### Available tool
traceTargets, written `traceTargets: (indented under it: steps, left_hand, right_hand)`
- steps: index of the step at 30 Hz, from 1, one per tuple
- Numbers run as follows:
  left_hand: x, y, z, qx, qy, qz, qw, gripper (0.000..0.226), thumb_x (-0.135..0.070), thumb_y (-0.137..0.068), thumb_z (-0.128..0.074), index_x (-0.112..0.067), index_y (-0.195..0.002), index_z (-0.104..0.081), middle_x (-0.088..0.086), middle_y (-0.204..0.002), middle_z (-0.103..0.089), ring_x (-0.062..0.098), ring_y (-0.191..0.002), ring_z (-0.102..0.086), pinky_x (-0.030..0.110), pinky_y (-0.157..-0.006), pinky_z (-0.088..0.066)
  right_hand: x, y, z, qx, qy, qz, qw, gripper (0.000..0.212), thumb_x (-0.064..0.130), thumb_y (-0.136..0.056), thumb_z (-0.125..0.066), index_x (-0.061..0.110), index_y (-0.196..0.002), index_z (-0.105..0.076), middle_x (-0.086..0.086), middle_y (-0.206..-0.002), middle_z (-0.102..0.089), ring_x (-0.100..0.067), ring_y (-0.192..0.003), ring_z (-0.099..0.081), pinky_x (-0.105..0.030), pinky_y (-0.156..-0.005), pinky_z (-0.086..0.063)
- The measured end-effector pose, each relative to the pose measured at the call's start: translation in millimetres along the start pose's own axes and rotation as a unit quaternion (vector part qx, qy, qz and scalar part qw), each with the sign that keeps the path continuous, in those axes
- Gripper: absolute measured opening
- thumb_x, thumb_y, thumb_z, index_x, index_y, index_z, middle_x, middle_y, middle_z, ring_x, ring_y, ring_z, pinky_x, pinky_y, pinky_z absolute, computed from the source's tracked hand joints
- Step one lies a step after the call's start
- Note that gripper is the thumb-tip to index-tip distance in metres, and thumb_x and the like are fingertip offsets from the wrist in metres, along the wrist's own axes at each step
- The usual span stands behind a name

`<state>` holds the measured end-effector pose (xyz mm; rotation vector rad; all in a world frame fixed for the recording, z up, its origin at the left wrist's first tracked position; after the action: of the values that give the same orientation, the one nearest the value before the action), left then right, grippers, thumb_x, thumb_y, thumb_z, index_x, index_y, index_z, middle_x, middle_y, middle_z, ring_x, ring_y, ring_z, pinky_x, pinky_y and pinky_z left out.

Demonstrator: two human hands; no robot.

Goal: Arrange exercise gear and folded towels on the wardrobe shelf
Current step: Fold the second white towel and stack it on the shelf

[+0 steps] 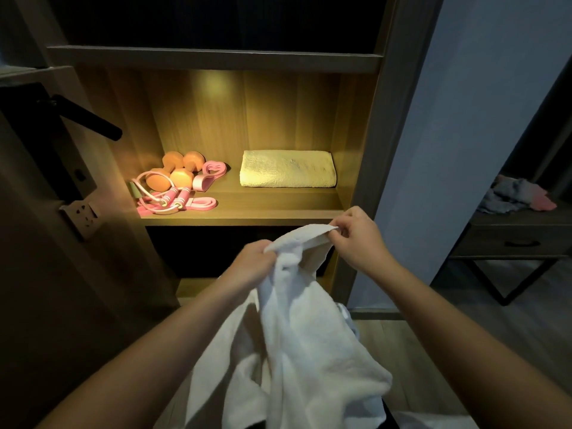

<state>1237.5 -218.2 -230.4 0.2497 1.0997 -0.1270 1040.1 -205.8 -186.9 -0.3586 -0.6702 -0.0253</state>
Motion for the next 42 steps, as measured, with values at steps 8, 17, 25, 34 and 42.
traceTargets:
  steps: [8, 17, 25, 34, 42]
  left_hand:
    - [-30, -8, 37, -0.095, -0.196, -0.117, 0.969, 0.003, -0.02, -0.082, -0.063, -0.019, -0.083, -0.061, -0.006, -0.074, -0.061, 0.011, -0.067, -0.055, 0.027, -0.052, -0.036]
    - [1, -17, 67, -0.108, -0.078, -0.005, 0.991, 0.009, -0.021, -0.092, -0.057, -0.016, -0.088, -0.064, 0.007, -0.089, -0.064, 0.022, -0.08, -0.06, 0.032, -0.063, -0.047]
    - [-103, 3, 44, -0.022, -0.18, -0.206, 0.962, 0.024, -0.018, -0.091, -0.058, -0.025, -0.069, -0.064, -0.009, -0.068, -0.059, 0.01, -0.067, -0.052, 0.029, -0.059, -0.035]
    - [-81, -9, 43, -0.053, -0.243, -0.156, 0.956, 0.002, -0.018, -0.079, -0.061, -0.017, -0.079, -0.063, -0.002, -0.067, -0.059, 0.016, -0.064, -0.052, 0.027, -0.049, -0.032]
    - [-8, -22, 49, -0.001, -0.148, -0.047, 0.988, 0.022, -0.035, -0.092, -0.057, -0.021, -0.08, -0.069, 0.003, -0.081, -0.066, 0.02, -0.076, -0.057, 0.031, -0.065, -0.038]
  right_hand:
    - [13, 4, 1, -0.038, -0.267, -0.007, 0.963, 0.024, 0.02, -0.101, -0.041, 0.012, -0.082, -0.052, 0.007, -0.071, -0.051, 0.003, -0.056, -0.044, -0.012, -0.052, -0.037]
    - [-11, -5, 51, -0.167, -0.249, -0.086, 0.95, 0.015, 0.022, -0.095, -0.047, 0.015, -0.086, -0.057, 0.0, -0.079, -0.054, -0.006, -0.069, -0.05, -0.027, -0.062, -0.043]
    - [81, 5, -3, 0.137, -0.154, 0.119, 0.971, 0.05, 0.044, -0.087, -0.067, 0.036, -0.133, -0.051, 0.013, -0.136, -0.054, -0.003, -0.116, -0.053, -0.021, -0.09, -0.047]
    - [43, -19, 19, -0.032, -0.087, 0.035, 0.995, 0.015, 0.027, -0.088, -0.054, 0.03, -0.076, -0.062, 0.01, -0.071, -0.064, -0.012, -0.069, -0.058, -0.029, -0.06, -0.045]
    - [-36, -23, 45, -0.128, -0.111, -0.145, 0.975, 0.024, 0.024, -0.086, -0.051, 0.005, -0.077, -0.062, -0.009, -0.069, -0.06, -0.027, -0.071, -0.055, -0.035, -0.061, -0.042]
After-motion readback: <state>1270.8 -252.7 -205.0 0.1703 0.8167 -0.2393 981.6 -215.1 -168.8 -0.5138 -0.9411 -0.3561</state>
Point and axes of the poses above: each hand's wrist, its own y-axis away from the middle knuckle, its own z-axis out of the back of the hand, x = y × z, the point moved 9 cm from there along -y, towards the middle knuckle
